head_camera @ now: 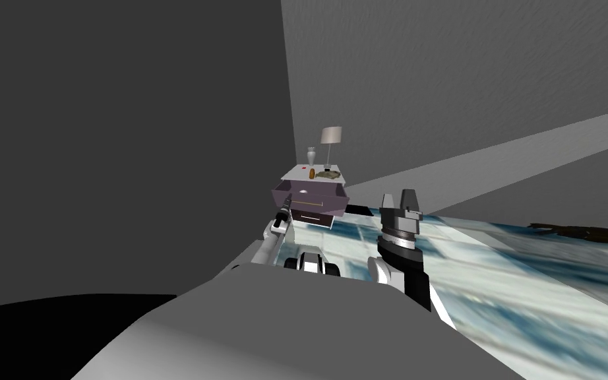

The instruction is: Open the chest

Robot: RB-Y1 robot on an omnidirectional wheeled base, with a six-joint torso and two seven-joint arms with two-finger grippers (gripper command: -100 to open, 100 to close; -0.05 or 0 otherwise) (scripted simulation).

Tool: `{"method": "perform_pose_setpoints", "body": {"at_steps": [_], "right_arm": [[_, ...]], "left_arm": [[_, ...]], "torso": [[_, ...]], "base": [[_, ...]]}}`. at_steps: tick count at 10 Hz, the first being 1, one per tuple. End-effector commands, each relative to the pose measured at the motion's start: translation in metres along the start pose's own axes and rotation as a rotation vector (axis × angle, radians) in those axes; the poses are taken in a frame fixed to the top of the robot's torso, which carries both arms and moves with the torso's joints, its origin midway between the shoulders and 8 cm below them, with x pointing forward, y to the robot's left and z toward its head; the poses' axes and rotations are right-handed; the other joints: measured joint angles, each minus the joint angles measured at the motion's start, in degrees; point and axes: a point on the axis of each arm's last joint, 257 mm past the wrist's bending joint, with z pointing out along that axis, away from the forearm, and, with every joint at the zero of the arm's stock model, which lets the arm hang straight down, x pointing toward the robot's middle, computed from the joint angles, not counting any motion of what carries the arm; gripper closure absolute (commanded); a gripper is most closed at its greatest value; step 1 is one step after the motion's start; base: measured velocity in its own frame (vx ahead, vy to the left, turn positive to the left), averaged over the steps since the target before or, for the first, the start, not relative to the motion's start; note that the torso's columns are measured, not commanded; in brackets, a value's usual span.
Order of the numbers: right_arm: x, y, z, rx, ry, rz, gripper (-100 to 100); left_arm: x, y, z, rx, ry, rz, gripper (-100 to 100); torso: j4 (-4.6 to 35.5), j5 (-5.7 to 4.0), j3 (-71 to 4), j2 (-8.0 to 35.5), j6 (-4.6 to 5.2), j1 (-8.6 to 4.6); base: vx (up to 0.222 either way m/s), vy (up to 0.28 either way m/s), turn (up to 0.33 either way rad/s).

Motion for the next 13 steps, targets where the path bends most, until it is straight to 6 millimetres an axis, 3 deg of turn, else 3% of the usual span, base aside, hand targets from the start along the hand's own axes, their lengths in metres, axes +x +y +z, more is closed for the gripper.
{"method": "perform_pose_setpoints", "body": {"at_steps": [1, 2, 7, 8, 9, 13], "right_arm": [[0.0, 0.0, 0.0, 0.0, 0.0, 0.0, 0], [0.0, 0.0, 0.0, 0.0, 0.0, 0.0, 0], [0.0, 0.0, 0.0, 0.0, 0.0, 0.0, 0], [0.0, 0.0, 0.0, 0.0, 0.0, 0.0, 0], [0.0, 0.0, 0.0, 0.0, 0.0, 0.0, 0], [0.0, 0.0, 0.0, 0.0, 0.0, 0.0, 0]], "left_arm": [[0.007, -0.012, 0.019, 0.014, 0.009, -0.005, -100], [0.008, -0.007, 0.027, -0.007, 0.011, -0.011, -100], [0.019, -0.035, 0.059, 0.019, 0.029, -0.021, -100], [0.018, -0.024, 0.056, -0.002, 0.027, -0.021, -100], [0.018, -0.023, 0.056, -0.004, 0.028, -0.021, 0], [0.018, -0.019, 0.055, -0.014, 0.029, -0.021, 0]], "torso": [[-0.01, -0.01, -0.03, -0.05, 0.02, -0.08], [-0.05, -0.03, -0.12, -0.2, 0.02, -0.13], [0.1, -0.05, 0.03, 0.05, 0.05, -0.14], [0.22, -0.1, 0.04, 0.05, 0.14, -0.22], [0.16, -0.1, 0.04, 0.04, 0.07, -0.24], [0.03, -0.03, -0.04, -0.07, 0.02, -0.09]], "base": [[-0.058, -0.005, -0.005], [-0.079, 0.001, 0.026], [-0.062, 0.009, 0.018], [-0.011, 0.008, -0.001], [0.0, 0.0, 0.0], [0.0, 0.0, 0.0]]}}
